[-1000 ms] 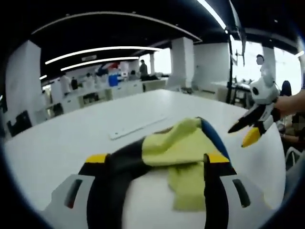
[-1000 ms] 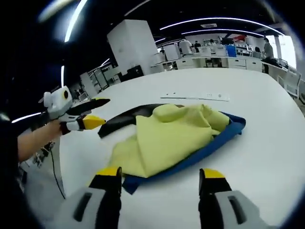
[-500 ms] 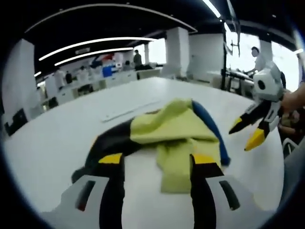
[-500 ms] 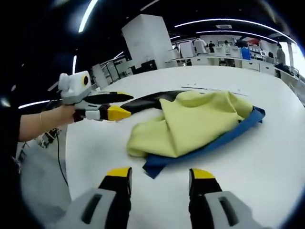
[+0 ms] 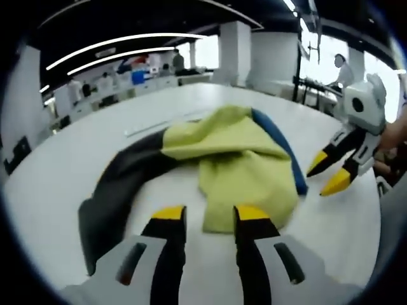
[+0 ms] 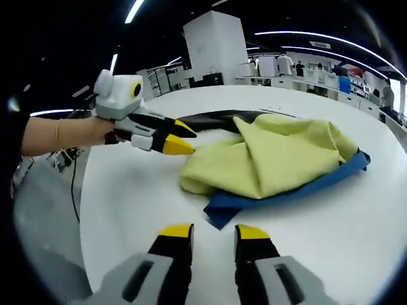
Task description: Fold the garment on the visible template until the final outline fits inside the template.
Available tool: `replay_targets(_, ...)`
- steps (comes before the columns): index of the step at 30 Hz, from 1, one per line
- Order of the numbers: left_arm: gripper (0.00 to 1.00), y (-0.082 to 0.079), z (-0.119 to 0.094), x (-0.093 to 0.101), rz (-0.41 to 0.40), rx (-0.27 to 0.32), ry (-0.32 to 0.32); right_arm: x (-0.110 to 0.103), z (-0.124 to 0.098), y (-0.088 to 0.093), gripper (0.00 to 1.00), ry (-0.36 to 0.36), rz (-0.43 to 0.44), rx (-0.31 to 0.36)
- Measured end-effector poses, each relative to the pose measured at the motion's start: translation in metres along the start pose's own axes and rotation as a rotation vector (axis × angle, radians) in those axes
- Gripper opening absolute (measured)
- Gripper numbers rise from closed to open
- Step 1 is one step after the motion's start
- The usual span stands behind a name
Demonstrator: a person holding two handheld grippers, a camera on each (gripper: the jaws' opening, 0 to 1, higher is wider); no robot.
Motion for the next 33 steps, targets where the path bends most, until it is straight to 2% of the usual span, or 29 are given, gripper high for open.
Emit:
replay_targets(4, 0.22, 0.004, 0.002, 0.001, 0.003, -0.021, 0.005, -0.003, 0.004, -0.003, 0.14, 0.008, -0.036, 0.009)
replay_targets(10, 0.17, 0.008, 0.005, 0.003, 0.022, -0.053, 0.028, -0.003, 0.011, -0.003, 0.12, 0.029, -0.11, -0.009)
replay_targets(17, 0.1, 0.008, 0.009, 0.004, 0.011, -0.055, 0.049, -0.001, 0.014, -0.006, 0.03, 0.054, -0.187, -0.02)
replay_targets(18, 0.08, 0.008, 0.009, 0.004, 0.011, -0.057, 0.047, 0.0, 0.015, -0.006, 0.02, 0.066, -0.238, -0.027)
replay_targets(20, 0.05, 0.007, 0.01, 0.005, 0.031, -0.06, 0.04, -0.002, 0.016, -0.007, 0.0, 0.077, -0.282, -0.042)
replay_targets(23, 0.02, 0.006, 0.01, 0.007, 0.039, -0.065, 0.033, -0.001, 0.016, -0.007, 0.0, 0.081, -0.284, -0.044)
replay_targets(27, 0.01, 0.005, 0.009, 0.009, 0.027, -0.077, 0.022, -0.001, 0.01, -0.01, 0.0, 0.08, -0.233, -0.017)
replay_targets(31, 0.01, 0.005, 0.004, 0.015, 0.044, -0.09, 0.002, -0.003, -0.008, -0.018, 0.0, 0.089, -0.212, 0.029)
replay_targets(33, 0.01, 0.005, -0.001, 0.018, 0.028, -0.082, 0.002, 0.002, -0.022, -0.023, 0.0, 0.116, -0.189, 0.05)
Point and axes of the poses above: the point that each gripper's makers call its tool centre point, and the gripper's own axes: z roughly forward along the fingers, x roughly to its right, y roughly out of its underside, the point moved 9 cm from there along -z, roughly backward along the fingers
